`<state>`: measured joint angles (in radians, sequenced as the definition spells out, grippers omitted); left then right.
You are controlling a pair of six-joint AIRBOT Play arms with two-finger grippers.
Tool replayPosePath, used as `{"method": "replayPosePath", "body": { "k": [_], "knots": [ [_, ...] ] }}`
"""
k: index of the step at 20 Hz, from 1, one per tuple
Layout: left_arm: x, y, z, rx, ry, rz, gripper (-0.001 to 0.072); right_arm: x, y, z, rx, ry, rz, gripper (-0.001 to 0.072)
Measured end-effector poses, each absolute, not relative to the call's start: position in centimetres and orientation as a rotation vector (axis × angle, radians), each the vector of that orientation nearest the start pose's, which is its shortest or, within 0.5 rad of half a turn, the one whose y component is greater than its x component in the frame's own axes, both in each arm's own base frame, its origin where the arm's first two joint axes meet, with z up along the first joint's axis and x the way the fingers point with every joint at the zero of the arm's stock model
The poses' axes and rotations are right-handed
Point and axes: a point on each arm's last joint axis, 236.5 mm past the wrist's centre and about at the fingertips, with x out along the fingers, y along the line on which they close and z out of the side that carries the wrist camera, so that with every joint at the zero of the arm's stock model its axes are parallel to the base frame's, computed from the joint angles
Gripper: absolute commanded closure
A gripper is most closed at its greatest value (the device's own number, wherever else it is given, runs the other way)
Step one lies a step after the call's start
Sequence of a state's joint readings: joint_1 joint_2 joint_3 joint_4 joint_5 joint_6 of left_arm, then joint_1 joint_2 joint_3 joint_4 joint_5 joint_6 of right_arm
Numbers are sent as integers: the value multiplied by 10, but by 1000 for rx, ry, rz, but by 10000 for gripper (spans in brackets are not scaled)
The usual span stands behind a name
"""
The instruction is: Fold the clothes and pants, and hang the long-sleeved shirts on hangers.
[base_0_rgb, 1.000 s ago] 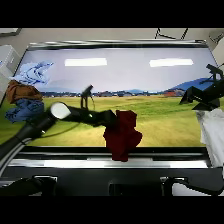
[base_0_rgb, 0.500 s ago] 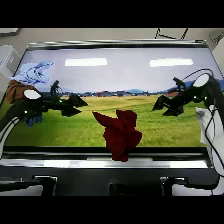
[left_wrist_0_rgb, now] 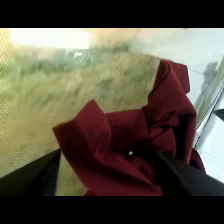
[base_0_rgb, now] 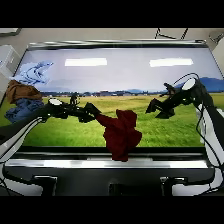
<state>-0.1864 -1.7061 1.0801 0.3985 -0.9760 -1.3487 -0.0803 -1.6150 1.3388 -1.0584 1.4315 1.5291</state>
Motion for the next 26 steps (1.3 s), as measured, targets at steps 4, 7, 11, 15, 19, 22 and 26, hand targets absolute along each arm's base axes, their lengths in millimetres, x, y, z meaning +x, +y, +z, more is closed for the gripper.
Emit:
{"method": "replayPosePath", "body": {
  "k": [4, 7, 11, 15, 19, 22, 26],
  "knots": [
    [395, -266, -85, -960, 1424, -479, 682, 374, 102, -52, 525, 1670, 324, 2],
    [397, -268, -84, -954, 1411, -480, 682, 377, 125, -67, 564, 1690, 360, 3],
    [401, -264, -70, -937, 1372, -503, 682, 381, 165, -87, 652, 1706, 413, 20],
    [404, -263, -53, -910, 1327, -538, 683, 394, 192, -103, 679, 1659, 414, 667],
    [425, -254, 4, -837, 1167, -628, 683, 438, 192, -57, 669, 1467, 461, 668],
    [458, -232, 116, -736, 876, -720, 682, 490, 163, 47, 593, 1163, 508, 667],
    [445, -190, 333, -561, 374, -801, 682, 503, 106, 259, 417, 636, 504, 667]
  ]
}}
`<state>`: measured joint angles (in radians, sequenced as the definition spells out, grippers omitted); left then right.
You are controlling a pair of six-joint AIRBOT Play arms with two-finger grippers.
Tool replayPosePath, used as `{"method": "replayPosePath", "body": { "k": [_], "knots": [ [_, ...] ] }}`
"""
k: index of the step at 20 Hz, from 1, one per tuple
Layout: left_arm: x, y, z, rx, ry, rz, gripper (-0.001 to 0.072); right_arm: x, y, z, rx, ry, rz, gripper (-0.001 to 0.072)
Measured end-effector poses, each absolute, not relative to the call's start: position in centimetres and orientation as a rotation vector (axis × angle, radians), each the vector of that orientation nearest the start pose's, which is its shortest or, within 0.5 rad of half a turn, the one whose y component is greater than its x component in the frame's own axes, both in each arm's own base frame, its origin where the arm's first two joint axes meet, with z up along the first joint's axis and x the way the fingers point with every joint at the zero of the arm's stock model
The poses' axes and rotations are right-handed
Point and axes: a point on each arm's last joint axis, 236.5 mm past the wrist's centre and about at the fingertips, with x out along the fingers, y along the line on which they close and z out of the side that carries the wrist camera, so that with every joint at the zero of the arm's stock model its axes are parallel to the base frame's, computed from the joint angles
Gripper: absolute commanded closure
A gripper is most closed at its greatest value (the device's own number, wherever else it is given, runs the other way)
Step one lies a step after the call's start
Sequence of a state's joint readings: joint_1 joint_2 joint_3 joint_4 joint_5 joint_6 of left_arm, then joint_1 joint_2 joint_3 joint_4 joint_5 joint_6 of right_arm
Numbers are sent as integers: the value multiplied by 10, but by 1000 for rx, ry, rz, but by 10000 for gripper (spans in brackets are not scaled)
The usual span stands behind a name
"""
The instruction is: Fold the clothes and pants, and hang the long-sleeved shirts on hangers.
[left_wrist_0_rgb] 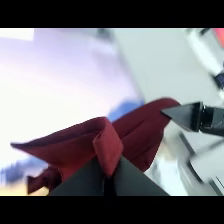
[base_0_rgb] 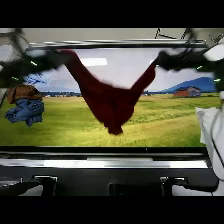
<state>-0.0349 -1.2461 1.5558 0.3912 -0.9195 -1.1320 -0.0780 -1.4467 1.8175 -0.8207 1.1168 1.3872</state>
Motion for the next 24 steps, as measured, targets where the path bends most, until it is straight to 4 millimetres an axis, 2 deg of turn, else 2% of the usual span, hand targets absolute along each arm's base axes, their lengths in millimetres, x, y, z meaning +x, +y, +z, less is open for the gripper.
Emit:
{"method": "replayPosePath", "body": {
  "k": [1, 3, 5, 7, 9, 11, 13, 16, 18, 20, 21, 24],
  "knots": [
    [425, -182, 385, -512, 256, -814, 682, 488, 97, 313, 364, 503, 496, 667],
    [377, -169, 464, -429, 53, -816, 682, 447, 81, 401, 256, 278, 454, 667],
    [335, -153, 514, -337, -100, -763, 682, 403, 64, 458, 160, 128, 369, 666],
    [305, -132, 546, -268, -209, -668, 682, 367, 43, 490, 102, 47, 258, 666],
    [284, -116, 565, -232, -280, -592, 682, 339, 28, 511, 67, -13, 178, 666],
    [269, -106, 579, -212, -335, -545, 682, 320, 18, 528, 48, -69, 127, 666],
    [267, -96, 587, -199, -371, -500, 682, 313, 12, 534, 41, -89, 97, 666],
    [287, -80, 588, -190, -392, -428, 682, 322, 6, 522, 33, -47, 74, 667],
    [322, -71, 572, -187, -347, -393, 682, 347, 1, 491, 49, 62, 65, 667],
    [377, -67, 534, -195, -236, -375, 682, 386, -5, 435, 94, 241, 58, 667],
    [410, -66, 507, -204, -163, -370, 681, 411, -8, 398, 124, 348, 52, 666],
    [509, -62, 400, -244, 78, -354, 681, 480, -17, 282, 240, 629, 17, 666]
  ]
}}
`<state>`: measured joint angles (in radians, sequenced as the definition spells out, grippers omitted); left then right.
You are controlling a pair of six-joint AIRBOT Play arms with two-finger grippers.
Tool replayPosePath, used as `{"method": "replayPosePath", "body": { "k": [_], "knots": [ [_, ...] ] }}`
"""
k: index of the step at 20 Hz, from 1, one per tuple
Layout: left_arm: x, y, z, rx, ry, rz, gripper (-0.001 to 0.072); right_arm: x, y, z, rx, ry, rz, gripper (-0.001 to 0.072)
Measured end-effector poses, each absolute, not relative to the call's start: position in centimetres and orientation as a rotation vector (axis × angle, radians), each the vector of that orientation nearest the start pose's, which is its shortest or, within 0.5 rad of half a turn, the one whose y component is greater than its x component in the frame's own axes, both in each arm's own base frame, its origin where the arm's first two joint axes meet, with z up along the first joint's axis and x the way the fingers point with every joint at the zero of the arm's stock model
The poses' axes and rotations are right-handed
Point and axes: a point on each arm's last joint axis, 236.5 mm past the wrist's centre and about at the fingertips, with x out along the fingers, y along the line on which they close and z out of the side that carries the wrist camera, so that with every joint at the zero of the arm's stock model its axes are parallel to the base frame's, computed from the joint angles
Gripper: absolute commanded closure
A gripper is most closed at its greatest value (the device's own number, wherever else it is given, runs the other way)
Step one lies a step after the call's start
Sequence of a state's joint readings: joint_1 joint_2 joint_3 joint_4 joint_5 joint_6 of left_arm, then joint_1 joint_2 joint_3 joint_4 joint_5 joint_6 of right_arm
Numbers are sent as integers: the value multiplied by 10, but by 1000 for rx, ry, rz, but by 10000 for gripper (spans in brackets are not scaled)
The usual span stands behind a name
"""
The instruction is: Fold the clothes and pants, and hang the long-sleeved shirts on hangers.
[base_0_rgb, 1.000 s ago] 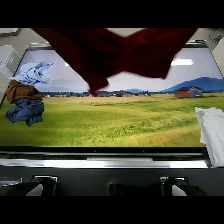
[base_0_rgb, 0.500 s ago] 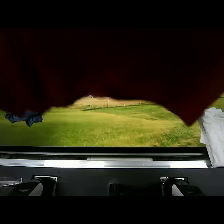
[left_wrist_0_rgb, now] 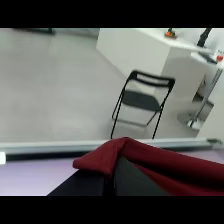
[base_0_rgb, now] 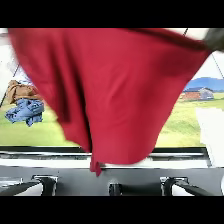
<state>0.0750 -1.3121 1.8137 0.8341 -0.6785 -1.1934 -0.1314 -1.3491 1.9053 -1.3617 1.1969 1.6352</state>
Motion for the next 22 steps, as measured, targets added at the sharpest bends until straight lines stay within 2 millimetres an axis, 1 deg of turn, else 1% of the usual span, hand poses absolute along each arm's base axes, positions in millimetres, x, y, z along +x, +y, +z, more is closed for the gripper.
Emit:
{"method": "replayPosePath", "body": {
  "k": [1, 2, 3, 4, 5, 6, 7, 8, 9, 10, 11, 12, 13, 14, 15, 16, 17, 18, 19, 20, 21, 22],
  "knots": [
    [534, -61, 364, -263, 151, -351, 681, 500, -20, 239, 295, 720, -5, 666],
    [556, -62, 323, -289, 237, -350, 681, 516, -20, 197, 354, 808, -24, 666],
    [572, -64, 283, -306, 324, -353, 680, 527, -17, 162, 412, 878, -32, 666],
    [583, -66, 242, -329, 419, -357, 680, 535, -10, 127, 473, 954, -32, 666],
    [589, -71, 204, -351, 514, -371, 679, 539, -2, 96, 526, 1025, -27, 666],
    [589, -77, 169, -372, 612, -390, 678, 540, 6, 70, 570, 1092, -20, 666],
    [585, -83, 138, -395, 706, -408, 676, 540, 16, 49, 615, 1149, -5, 666],
    [578, -90, 110, -422, 804, -426, 655, 537, 25, 30, 639, 1205, 7, 666],
    [570, -95, 87, -447, 888, -440, 621, 533, 31, 16, 654, 1253, 17, 665],
    [560, -99, 68, -468, 971, -451, 429, 530, 37, 8, 669, 1288, 29, 621],
    [551, -101, 57, -481, 1032, -457, 133, 527, 38, 5, 680, 1308, 35, 411],
    [541, -100, 49, -489, 1091, -454, 34, 524, 35, 4, 683, 1320, 39, 180],
    [529, -94, 40, -486, 1155, -439, 34, 520, 25, 8, 686, 1326, 41, 84],
    [516, -85, 34, -469, 1217, -426, 38, 514, 12, 14, 688, 1331, 39, 84],
    [500, -74, 28, -444, 1290, -402, 63, 505, -5, 21, 691, 1343, 34, 84],
    [479, -61, 21, -409, 1377, -376, 82, 491, -22, 23, 687, 1374, 22, 84],
    [457, -48, 15, -373, 1461, -344, 84, 470, -42, 23, 678, 1425, -1, 84],
    [438, -40, 10, -347, 1523, -321, 85, 445, -60, 20, 669, 1490, -29, 84],
    [418, -38, 6, -331, 1571, -309, 85, 422, -73, 17, 663, 1546, -54, 84],
    [400, -40, -1, -321, 1607, -304, 85, 400, -80, 12, 661, 1597, -72, 83],
    [381, -47, -10, -318, 1631, -312, 86, 380, -85, 5, 658, 1638, -85, 82],
    [365, -58, -21, -321, 1640, -327, 104, 363, -84, -3, 659, 1672, -85, 80]
  ]
}}
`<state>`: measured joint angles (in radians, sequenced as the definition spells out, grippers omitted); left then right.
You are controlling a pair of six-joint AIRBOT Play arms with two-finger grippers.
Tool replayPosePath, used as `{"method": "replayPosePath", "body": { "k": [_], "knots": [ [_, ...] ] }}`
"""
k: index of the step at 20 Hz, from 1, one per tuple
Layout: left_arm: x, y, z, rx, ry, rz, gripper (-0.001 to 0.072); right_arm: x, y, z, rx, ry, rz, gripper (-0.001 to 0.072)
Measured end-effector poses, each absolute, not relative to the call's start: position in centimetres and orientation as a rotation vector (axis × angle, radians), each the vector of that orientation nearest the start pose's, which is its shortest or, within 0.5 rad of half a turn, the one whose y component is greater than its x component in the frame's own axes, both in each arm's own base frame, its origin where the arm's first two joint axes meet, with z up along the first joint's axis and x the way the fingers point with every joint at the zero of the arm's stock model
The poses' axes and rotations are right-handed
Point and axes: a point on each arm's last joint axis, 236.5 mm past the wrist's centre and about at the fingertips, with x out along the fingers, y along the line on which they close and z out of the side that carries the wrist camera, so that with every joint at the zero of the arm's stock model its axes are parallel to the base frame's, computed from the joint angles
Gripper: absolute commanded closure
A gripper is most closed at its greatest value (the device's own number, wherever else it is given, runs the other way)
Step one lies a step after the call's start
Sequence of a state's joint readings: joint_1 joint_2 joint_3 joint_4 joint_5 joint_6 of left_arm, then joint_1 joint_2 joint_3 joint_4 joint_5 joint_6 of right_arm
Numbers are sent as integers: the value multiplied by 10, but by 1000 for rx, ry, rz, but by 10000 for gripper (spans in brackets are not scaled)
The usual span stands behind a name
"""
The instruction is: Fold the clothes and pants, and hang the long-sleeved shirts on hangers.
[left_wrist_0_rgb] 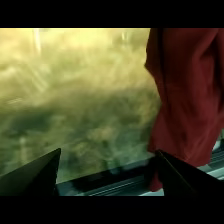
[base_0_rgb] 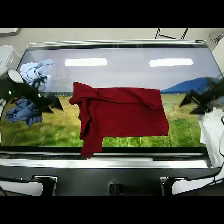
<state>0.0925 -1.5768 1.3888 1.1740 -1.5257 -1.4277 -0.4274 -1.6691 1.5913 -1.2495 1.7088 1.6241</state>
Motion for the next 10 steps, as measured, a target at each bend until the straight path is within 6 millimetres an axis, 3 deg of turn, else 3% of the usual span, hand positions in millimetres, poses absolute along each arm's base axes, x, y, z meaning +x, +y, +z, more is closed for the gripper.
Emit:
{"method": "replayPosePath", "body": {
  "k": [3, 5, 10],
  "knots": [
    [315, -109, -54, -358, 1659, -435, 125, 329, -70, -27, 696, 1741, -44, 79],
    [292, -136, -71, -358, 1661, -483, 125, 317, -63, -37, 714, 1765, -23, 79],
    [277, -169, -92, -332, 1620, -520, 125, 308, -57, -46, 724, 1773, 6, 80]
  ]
}}
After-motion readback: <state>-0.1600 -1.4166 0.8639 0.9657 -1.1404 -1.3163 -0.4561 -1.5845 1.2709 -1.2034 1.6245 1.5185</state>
